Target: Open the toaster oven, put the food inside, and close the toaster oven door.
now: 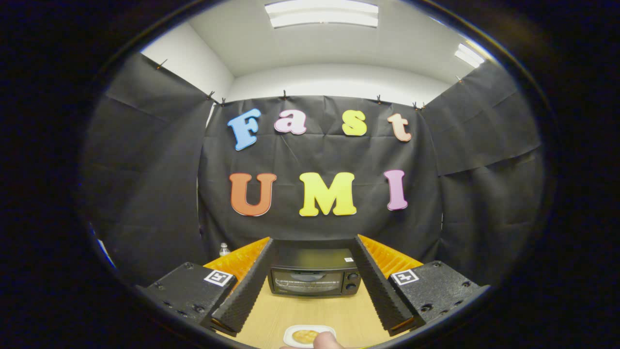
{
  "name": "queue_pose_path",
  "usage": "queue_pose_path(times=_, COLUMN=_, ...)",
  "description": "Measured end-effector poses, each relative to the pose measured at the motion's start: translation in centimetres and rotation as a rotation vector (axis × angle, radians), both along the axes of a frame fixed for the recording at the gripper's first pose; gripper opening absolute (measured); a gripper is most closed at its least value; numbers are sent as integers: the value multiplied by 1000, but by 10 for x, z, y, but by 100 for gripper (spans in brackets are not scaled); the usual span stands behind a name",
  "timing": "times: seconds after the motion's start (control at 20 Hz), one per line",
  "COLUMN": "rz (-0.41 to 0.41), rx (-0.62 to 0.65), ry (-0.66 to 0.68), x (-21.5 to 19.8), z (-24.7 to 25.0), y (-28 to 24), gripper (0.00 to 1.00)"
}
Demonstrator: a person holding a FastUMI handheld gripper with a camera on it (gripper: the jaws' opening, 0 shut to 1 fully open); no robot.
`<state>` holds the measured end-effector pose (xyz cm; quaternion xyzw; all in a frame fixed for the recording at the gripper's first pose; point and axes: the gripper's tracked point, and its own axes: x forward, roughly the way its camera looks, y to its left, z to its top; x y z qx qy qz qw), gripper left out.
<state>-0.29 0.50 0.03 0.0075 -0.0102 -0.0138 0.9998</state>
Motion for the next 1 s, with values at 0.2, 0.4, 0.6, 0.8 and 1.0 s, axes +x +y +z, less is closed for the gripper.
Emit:
queue_pose_path(times=0.2, rz=12, rx=17, ry=-4, x=6, z=-2, y=-4, gripper=100)
queue_pose_path(times=0.4, rz=-4, rx=25, ry=-6, x=18, z=-17, y=-12, gripper=100)
queue_pose_path(times=0.6, rz=-26, rx=15, ry=4, x=36, z=-40, y=-19, gripper=100)
queue_pose_path(times=0.8, rz=-30, rx=3, ry=42, x=66, z=-74, y=-26, gripper=100)
queue_pose_path(times=1.0, rz=-16, rx=-19, ry=122, x=118, z=-129, y=-27, gripper=100)
